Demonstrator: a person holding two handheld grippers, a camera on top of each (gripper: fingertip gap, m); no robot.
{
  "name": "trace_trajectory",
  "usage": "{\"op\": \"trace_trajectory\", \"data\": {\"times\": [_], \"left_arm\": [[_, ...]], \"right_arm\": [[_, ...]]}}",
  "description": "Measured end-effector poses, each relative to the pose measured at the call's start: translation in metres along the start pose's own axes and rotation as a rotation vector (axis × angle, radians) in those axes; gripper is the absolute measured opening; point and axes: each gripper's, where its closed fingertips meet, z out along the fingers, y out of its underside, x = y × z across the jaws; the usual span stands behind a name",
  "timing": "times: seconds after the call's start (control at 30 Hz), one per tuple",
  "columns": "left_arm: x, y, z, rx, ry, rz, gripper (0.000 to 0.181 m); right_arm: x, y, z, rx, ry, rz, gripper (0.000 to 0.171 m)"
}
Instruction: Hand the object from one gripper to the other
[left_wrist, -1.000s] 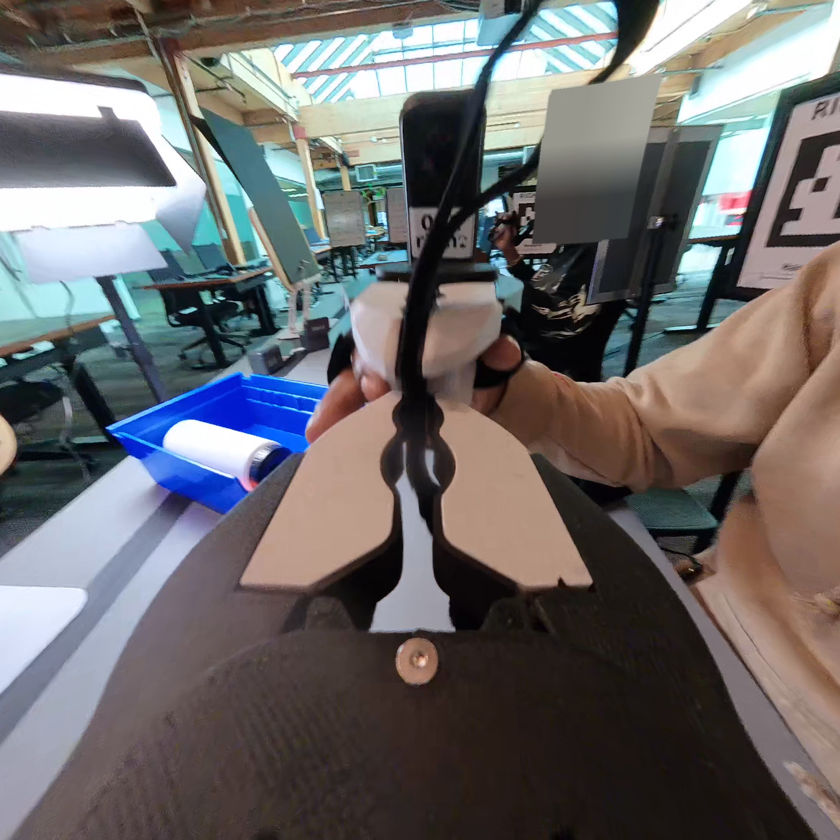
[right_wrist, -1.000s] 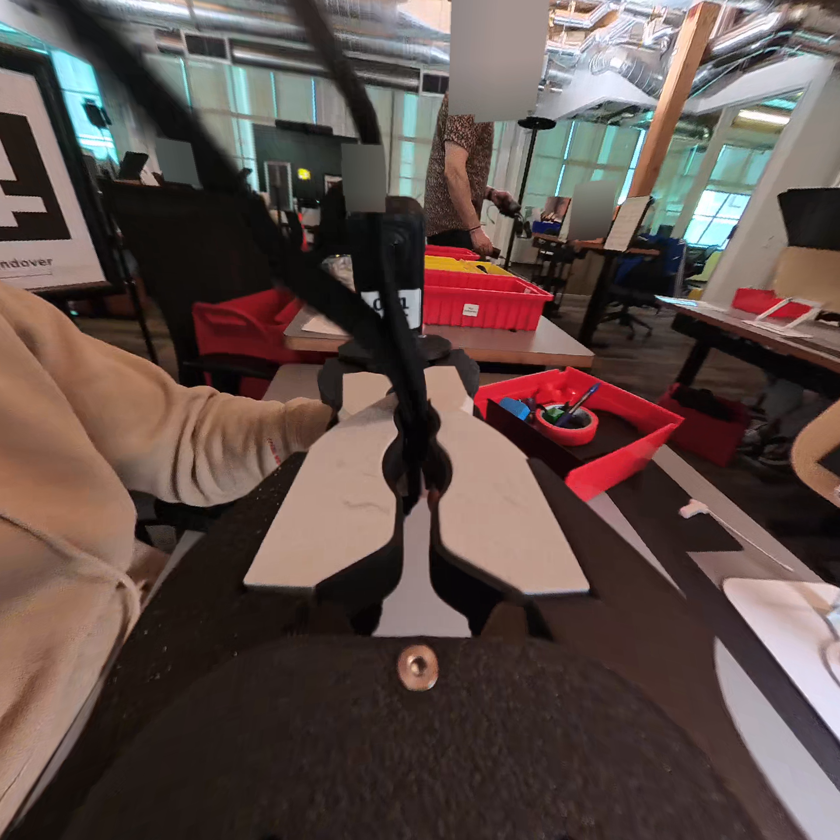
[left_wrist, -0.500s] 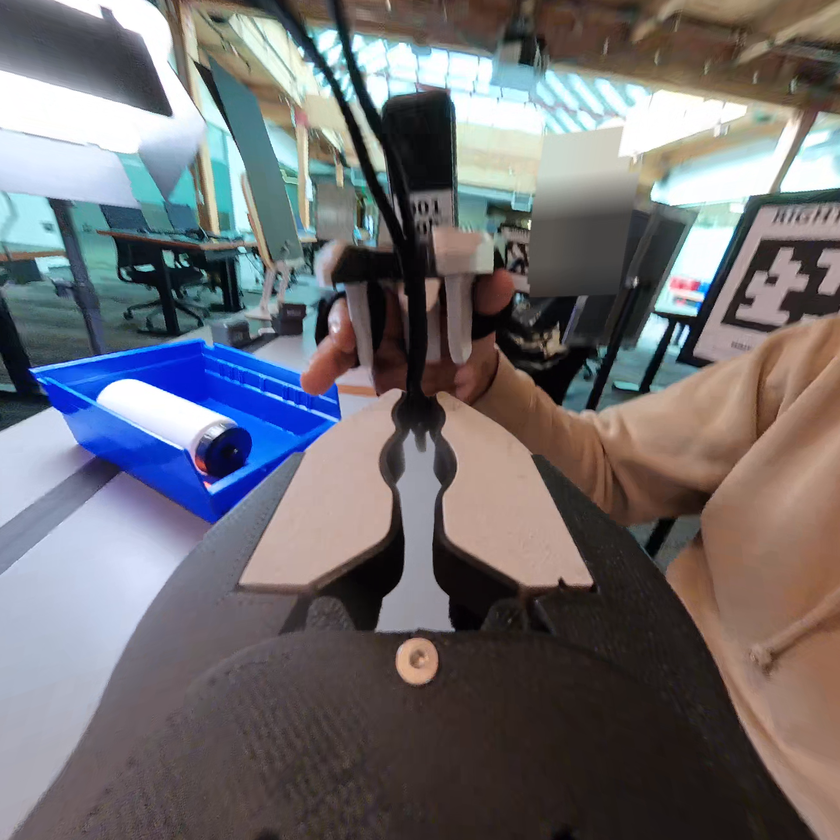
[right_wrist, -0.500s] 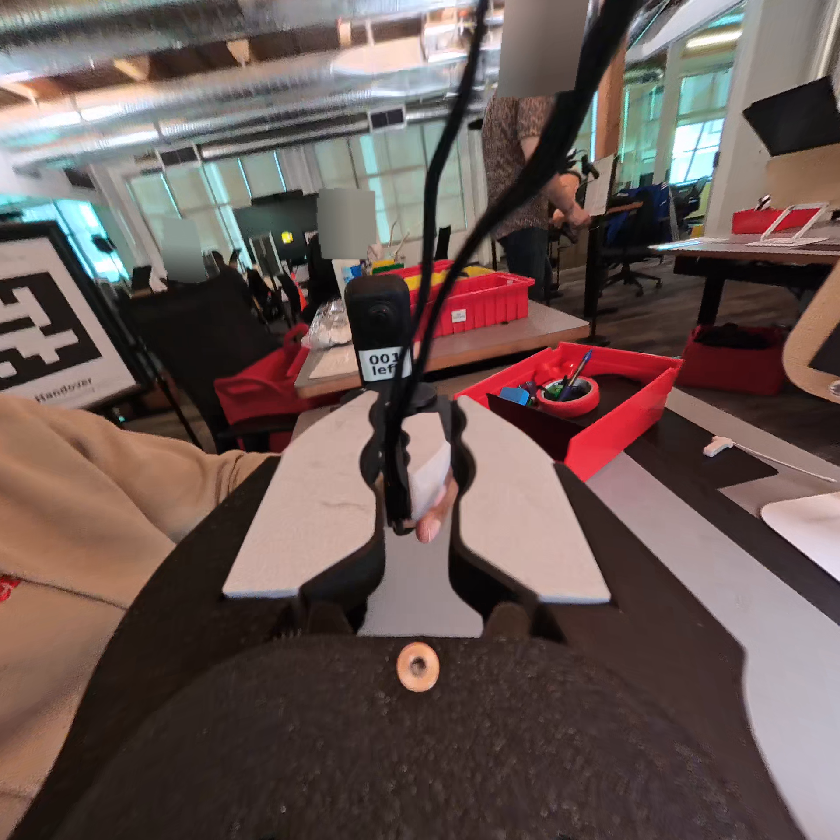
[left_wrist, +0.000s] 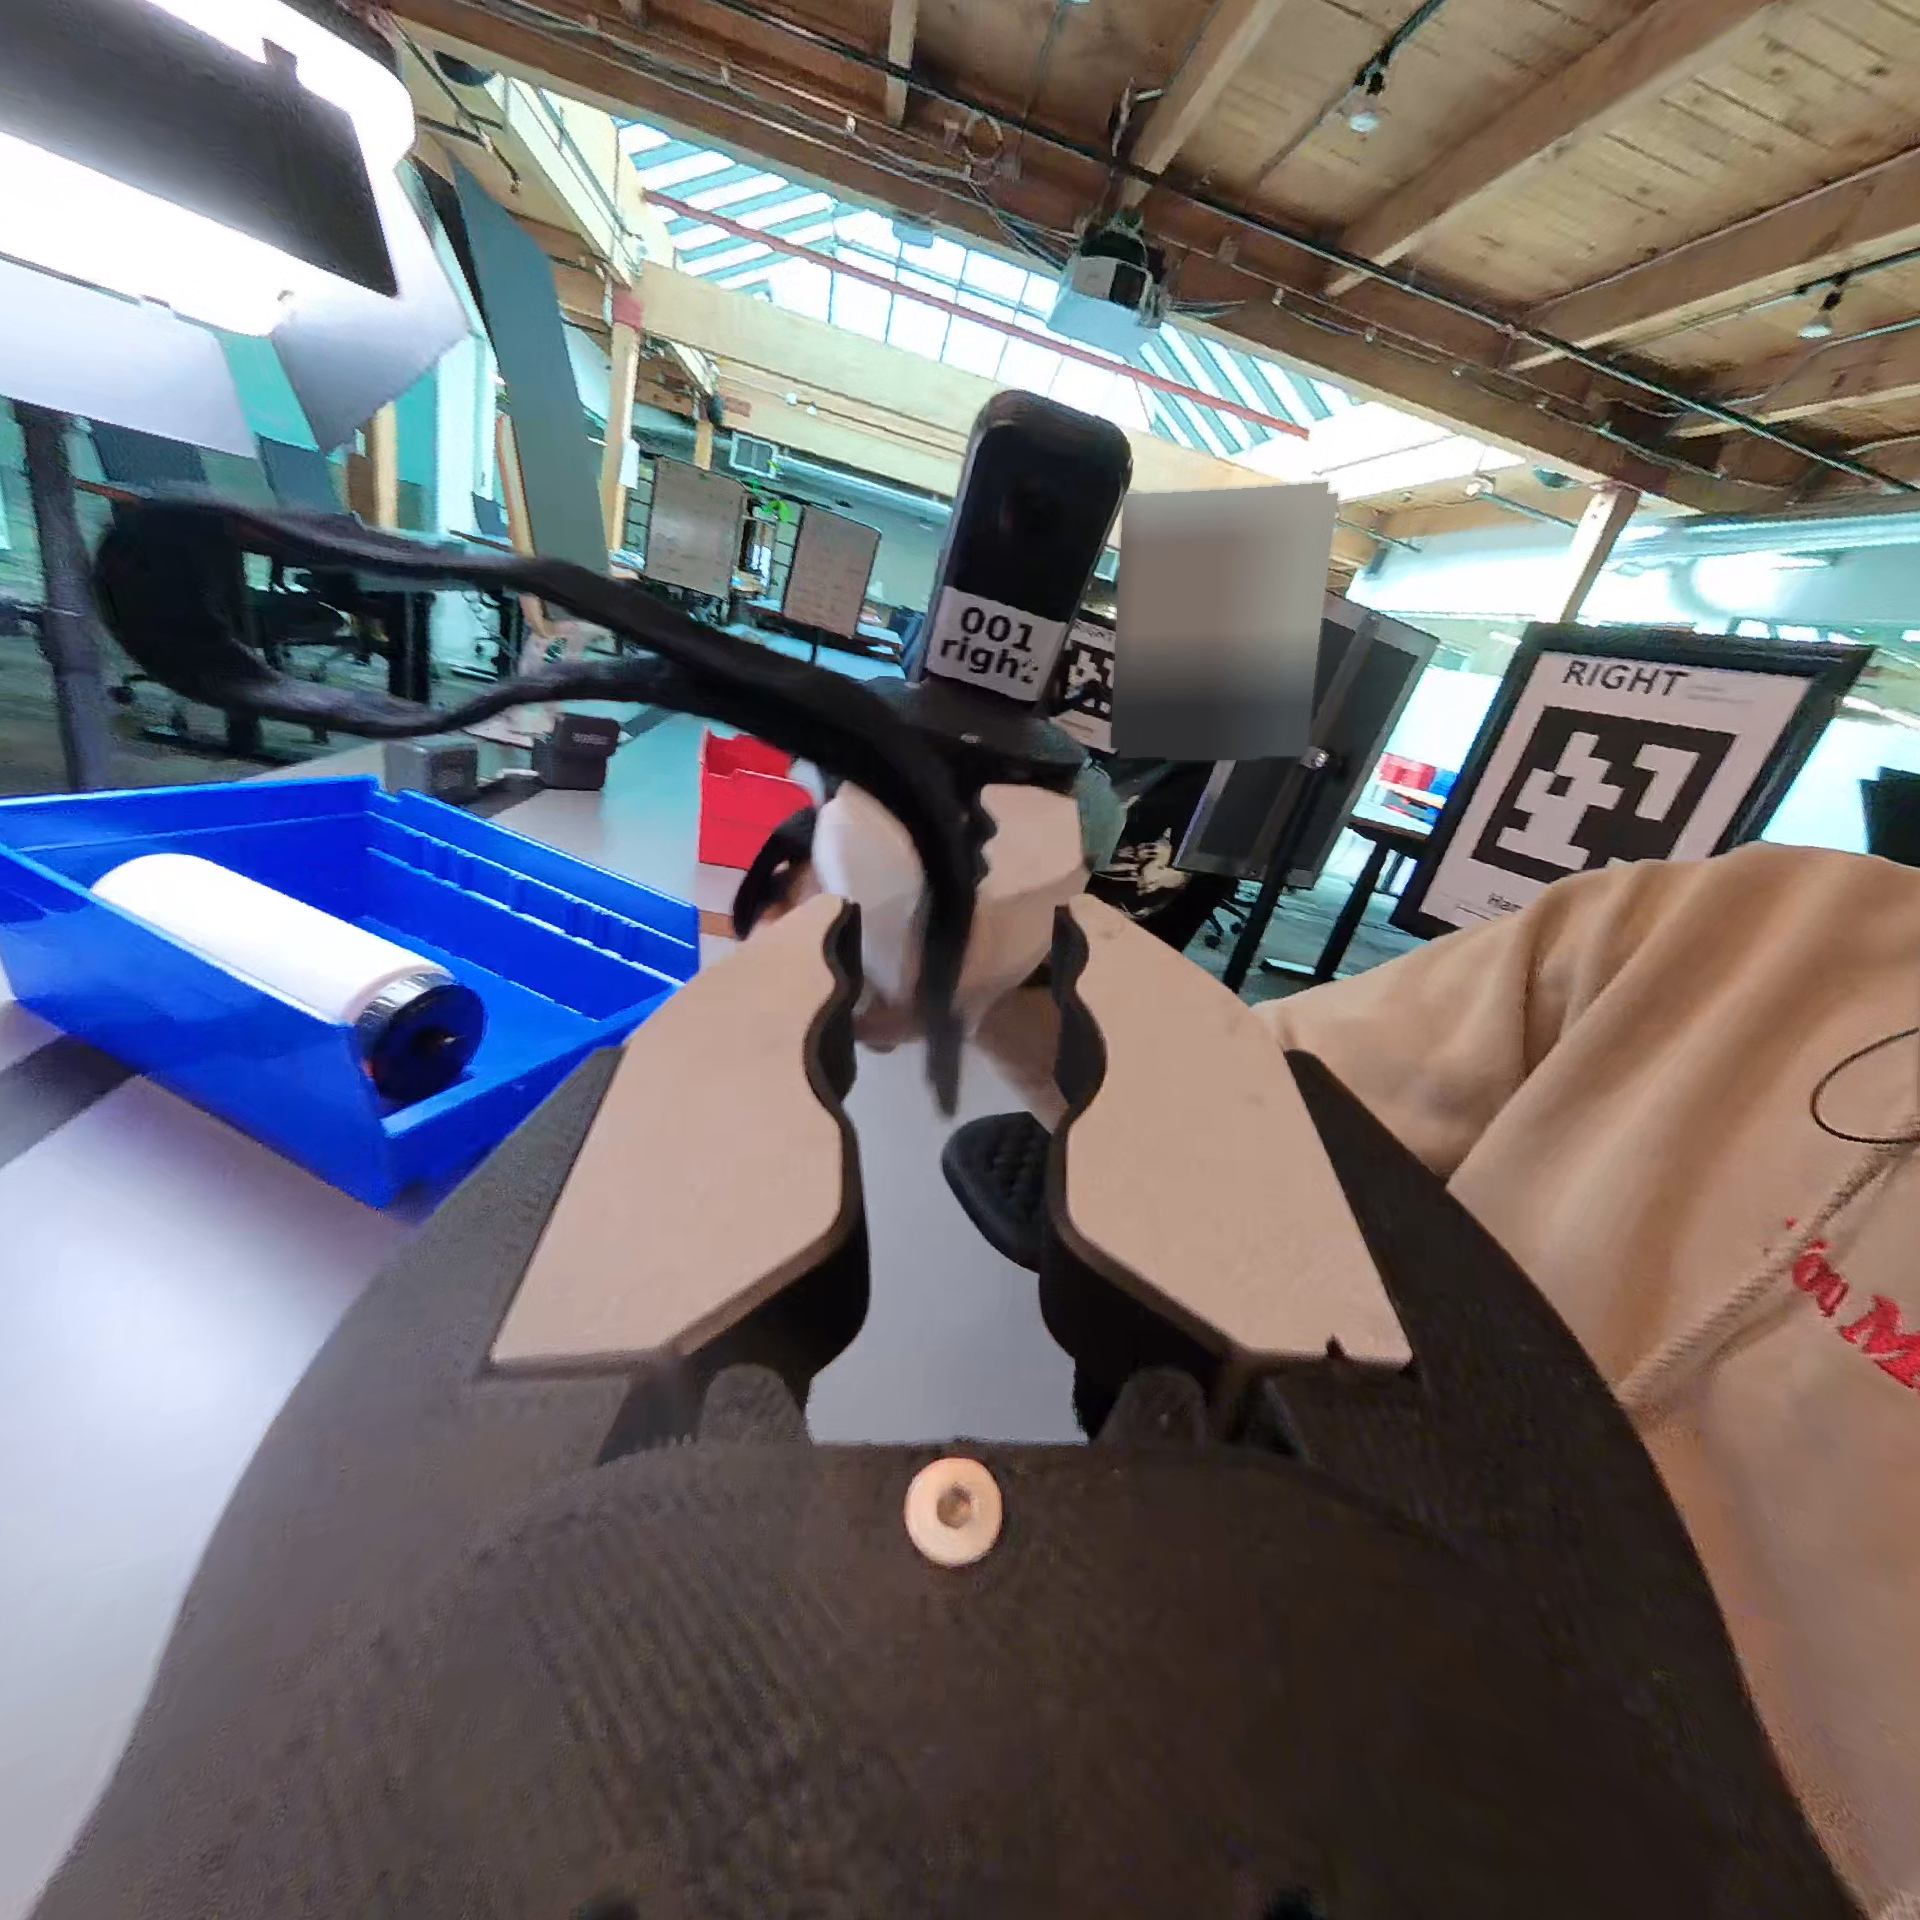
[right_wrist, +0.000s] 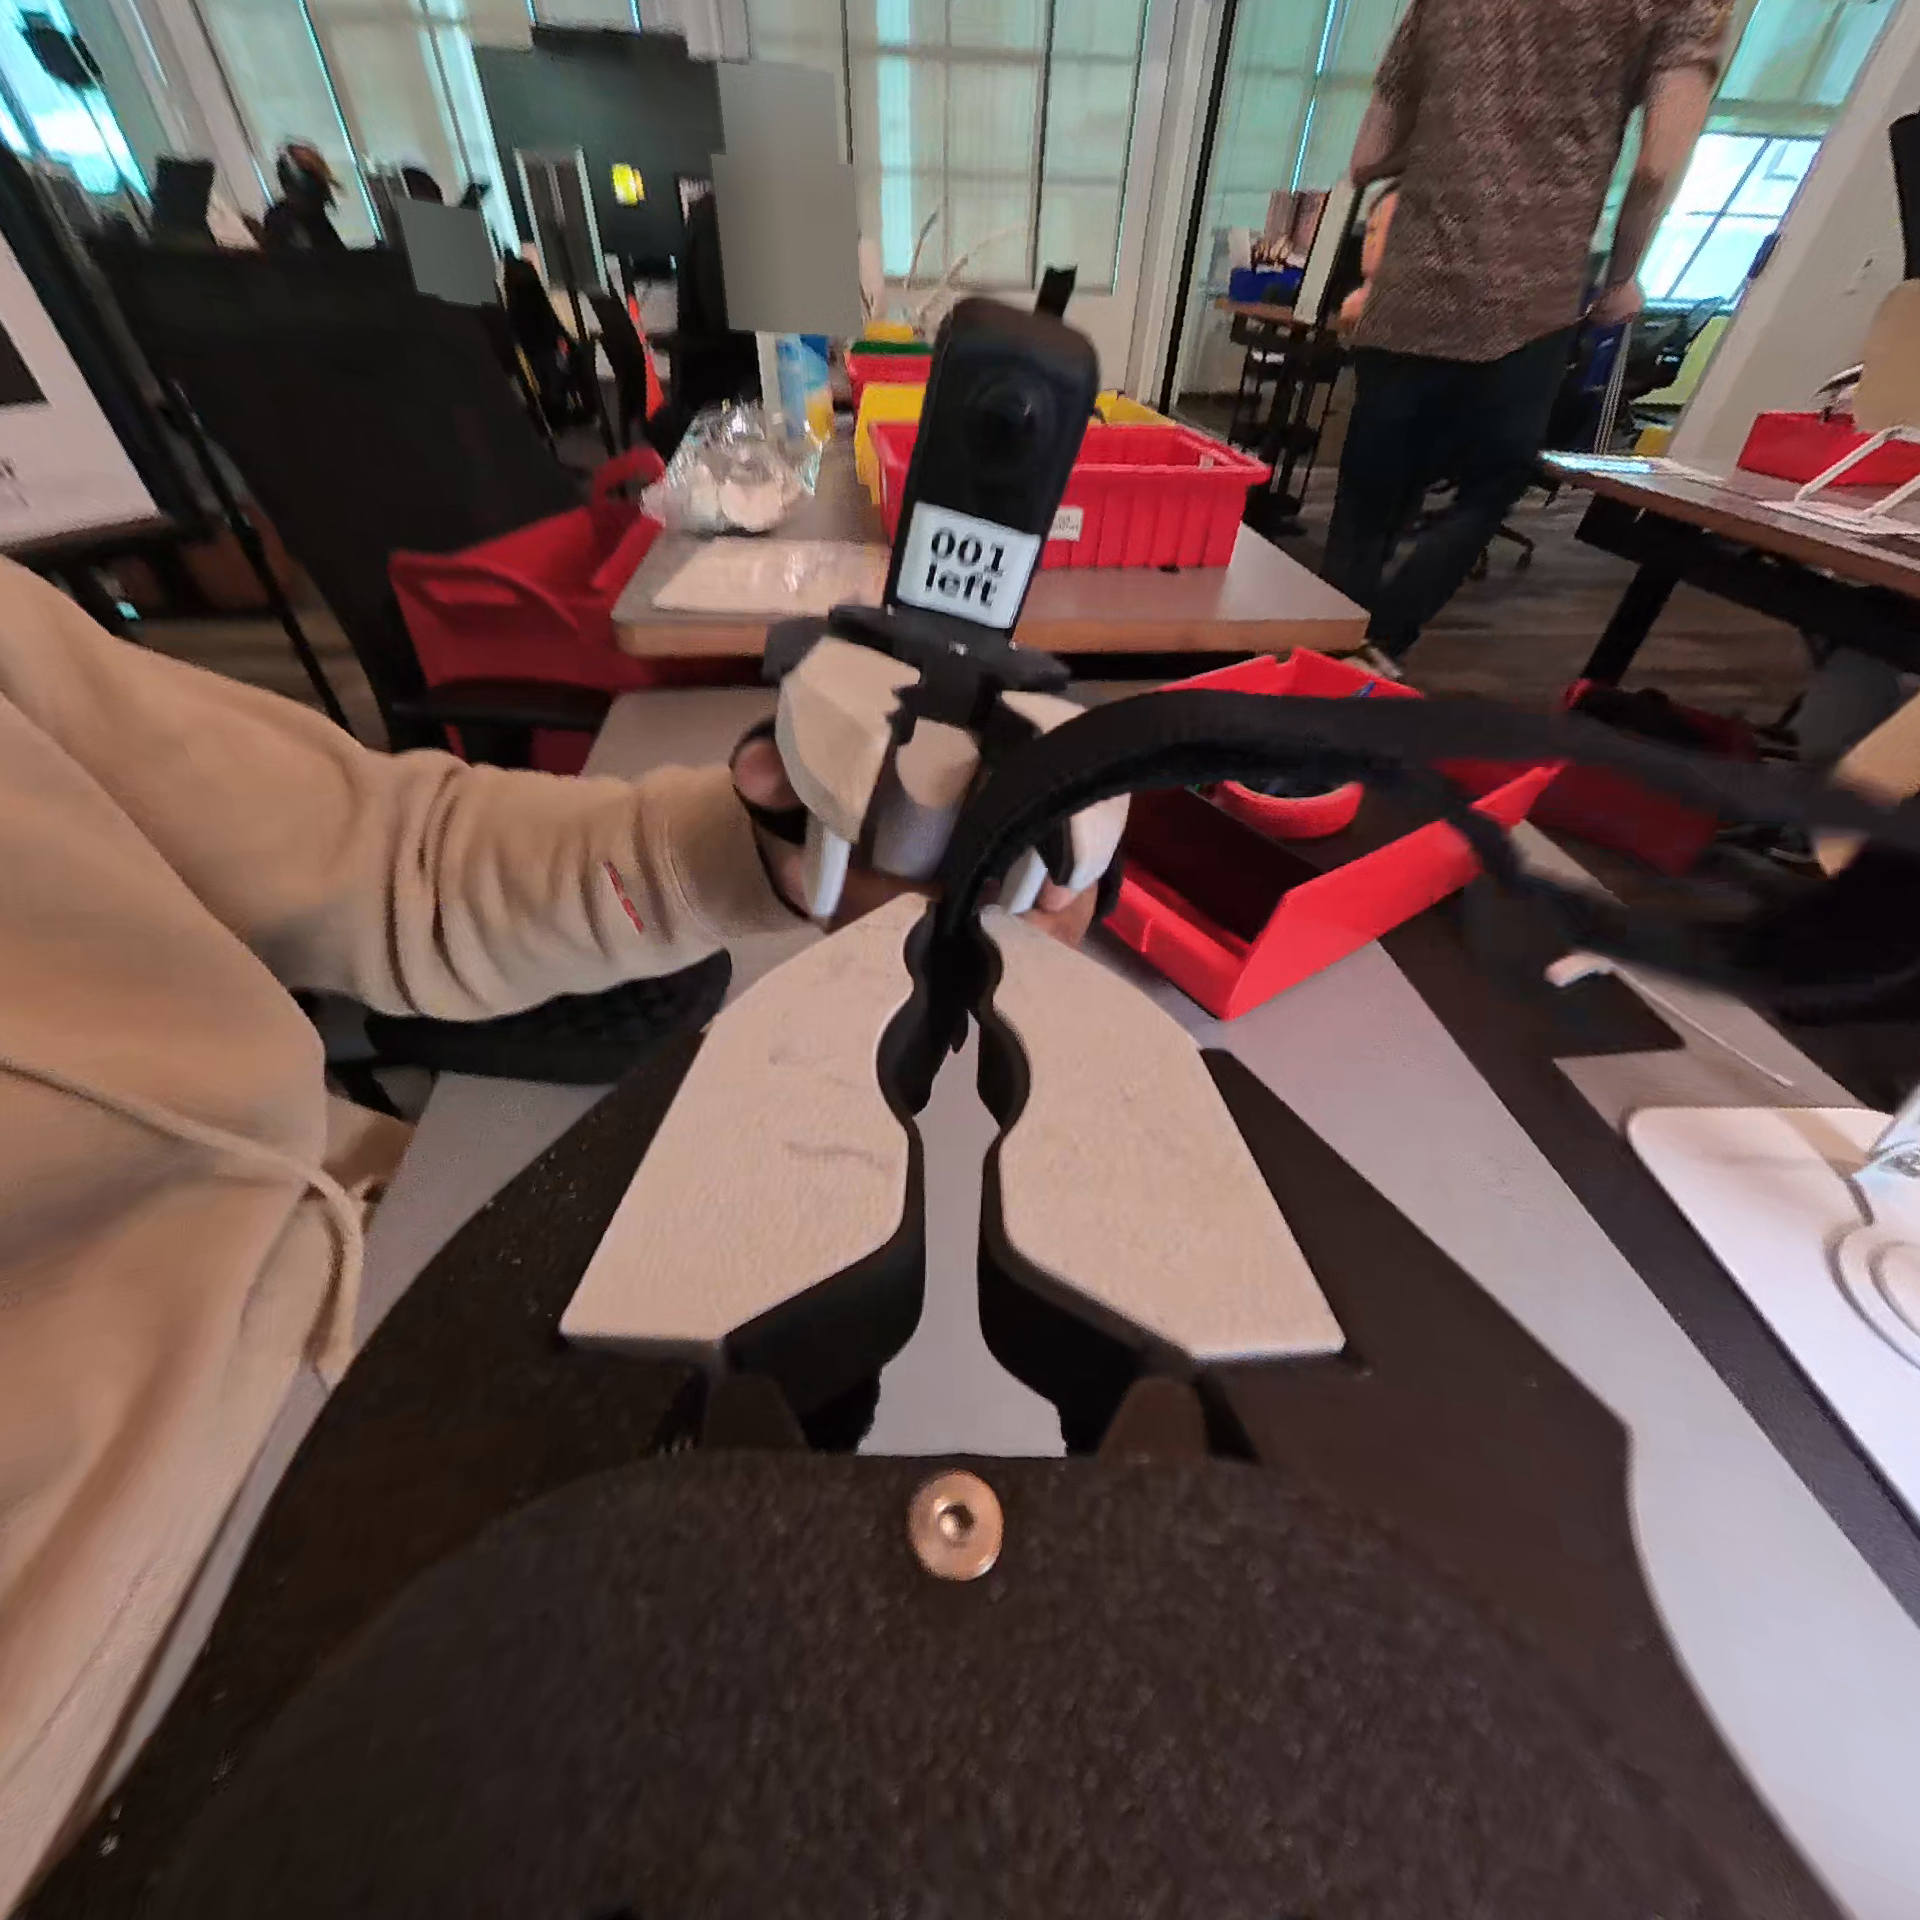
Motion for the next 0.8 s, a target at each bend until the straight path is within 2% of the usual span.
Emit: {"op": "trace_trajectory", "data": {"times": [0.07, 0.1, 0.23, 0.33, 0.37, 0.43, 0.5, 0.57, 0.6, 0.67, 0.7, 0.8], "left_arm": [[0.002, 0.004, 0.007, -0.028, -0.01, -0.002, 0.023], [-0.002, 0.006, 0.008, -0.041, -0.055, 0.015, 0.006], [-0.007, 0.008, 0.005, -0.071, -0.108, 0.085, 0.005], [-0.006, 0.011, 0.004, -0.114, -0.112, 0.132, 0.005], [-0.008, 0.015, 0.004, -0.14, -0.118, 0.151, 0.005], [-0.008, 0.026, 0.008, -0.192, -0.119, 0.179, 0.005], [-0.007, 0.035, 0.014, -0.232, -0.113, 0.186, 0.005], [-0.012, 0.041, 0.015, -0.259, -0.138, 0.191, 0.005], [-0.013, 0.042, 0.013, -0.263, -0.131, 0.177, 0.006], [-0.01, 0.036, 0.006, -0.247, -0.091, 0.131, 0.025], [-0.009, 0.027, 0.001, -0.208, -0.083, 0.121, 0.029], [-0.004, 0.005, -0.009, -0.12, -0.062, 0.068, 0.03]], "right_arm": [[-0.001, 0.012, 0.013, -0.051, 0.008, -0.025, 0.004], [-0.001, 0.018, 0.02, -0.073, 0.012, -0.04, 0.004], [0.004, 0.023, 0.022, -0.082, 0.039, -0.064, 0.005], [0.0, 0.019, 0.006, -0.063, -0.051, 0.013, 0.039], [0.0, 0.012, 0.001, -0.014, -0.075, 0.057, 0.041], [0.004, -0.001, -0.004, 0.08, -0.083, 0.129, 0.034], [0.001, 0.0, 0.005, 0.09, -0.11, 0.178, 0.032], [0.001, 0.004, 0.013, 0.09, -0.093, 0.155, 0.007], [0.001, 0.005, 0.014, 0.086, -0.08, 0.136, 0.005], [0.001, 0.006, 0.012, 0.066, -0.062, 0.089, 0.005], [0.002, 0.004, 0.01, 0.072, -0.048, 0.069, 0.005], [0.006, 0.006, 0.006, 0.052, -0.021, 0.038, 0.005]]}}
